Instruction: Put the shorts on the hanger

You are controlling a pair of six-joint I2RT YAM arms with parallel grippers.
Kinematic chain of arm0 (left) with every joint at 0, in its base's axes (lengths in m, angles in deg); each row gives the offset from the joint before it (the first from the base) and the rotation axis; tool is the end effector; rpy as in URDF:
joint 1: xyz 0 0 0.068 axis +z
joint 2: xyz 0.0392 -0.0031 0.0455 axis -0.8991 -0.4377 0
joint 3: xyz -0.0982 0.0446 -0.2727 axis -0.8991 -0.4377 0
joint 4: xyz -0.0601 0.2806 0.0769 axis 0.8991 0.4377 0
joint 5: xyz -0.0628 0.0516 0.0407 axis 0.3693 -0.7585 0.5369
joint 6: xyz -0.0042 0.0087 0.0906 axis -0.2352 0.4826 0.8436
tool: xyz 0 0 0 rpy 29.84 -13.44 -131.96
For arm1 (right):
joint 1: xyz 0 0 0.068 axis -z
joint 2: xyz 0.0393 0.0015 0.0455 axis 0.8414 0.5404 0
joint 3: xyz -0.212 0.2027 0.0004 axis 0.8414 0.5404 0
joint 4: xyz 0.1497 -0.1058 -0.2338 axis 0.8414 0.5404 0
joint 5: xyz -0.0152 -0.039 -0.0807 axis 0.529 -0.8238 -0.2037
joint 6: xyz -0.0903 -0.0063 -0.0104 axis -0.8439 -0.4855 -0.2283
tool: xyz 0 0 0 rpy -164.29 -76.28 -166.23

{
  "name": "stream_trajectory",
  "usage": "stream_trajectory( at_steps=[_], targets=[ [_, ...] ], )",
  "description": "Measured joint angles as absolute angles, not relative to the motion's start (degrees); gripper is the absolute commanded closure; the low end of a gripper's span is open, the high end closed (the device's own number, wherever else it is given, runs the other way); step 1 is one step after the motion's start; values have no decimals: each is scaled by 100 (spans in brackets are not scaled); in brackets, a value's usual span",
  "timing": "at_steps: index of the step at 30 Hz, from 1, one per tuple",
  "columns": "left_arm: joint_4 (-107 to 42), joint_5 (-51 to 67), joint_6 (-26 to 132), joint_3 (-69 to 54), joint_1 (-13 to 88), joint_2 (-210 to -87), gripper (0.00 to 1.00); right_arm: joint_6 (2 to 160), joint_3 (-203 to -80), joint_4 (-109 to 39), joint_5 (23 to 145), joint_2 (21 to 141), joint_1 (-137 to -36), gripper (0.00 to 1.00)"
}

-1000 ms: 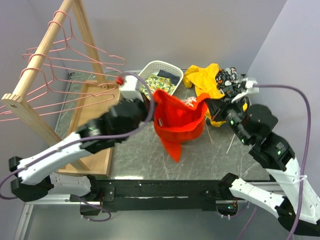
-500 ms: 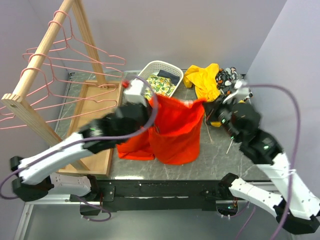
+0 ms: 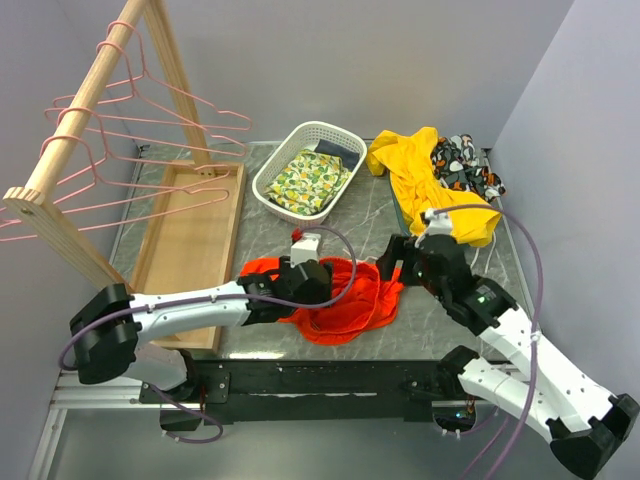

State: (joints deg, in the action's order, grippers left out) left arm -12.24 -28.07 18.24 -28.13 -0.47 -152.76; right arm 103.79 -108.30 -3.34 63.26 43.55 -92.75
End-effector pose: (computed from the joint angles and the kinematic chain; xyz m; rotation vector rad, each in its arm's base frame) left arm 0.1842 -0.2971 0.2074 0.1393 2.2939 -0.4309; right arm 0.1944 0.1154 0.2792 0.0249 2.1692 0.4118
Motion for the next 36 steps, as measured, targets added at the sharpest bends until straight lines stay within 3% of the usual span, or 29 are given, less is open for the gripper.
stream_trajectory(
  at_steps=[8, 15, 24, 30, 36],
  targets=[
    [-1581, -2800, 1717, -3427, -47, -14354, 11, 9560, -12637, -1319, 7812, 4915, -9450, 24],
    [-1585, -2833, 1405, -4026, -43, -13558, 9, 8296, -15562, -1497, 8532, 7109, -10875, 27],
    [-1565, -2715, 937, -4727, 38, -13344, 11, 6856, -18388, -937, 9605, 9673, -11441, 31],
    [-1583, -2573, 793, -4872, 110, -13154, 11, 6340, -19442, -638, 10088, 10762, -11441, 28],
    [-1598, -2459, 788, -4913, 148, -13018, 11, 6043, -19717, -511, 10328, 11135, -11441, 26]
  ],
)
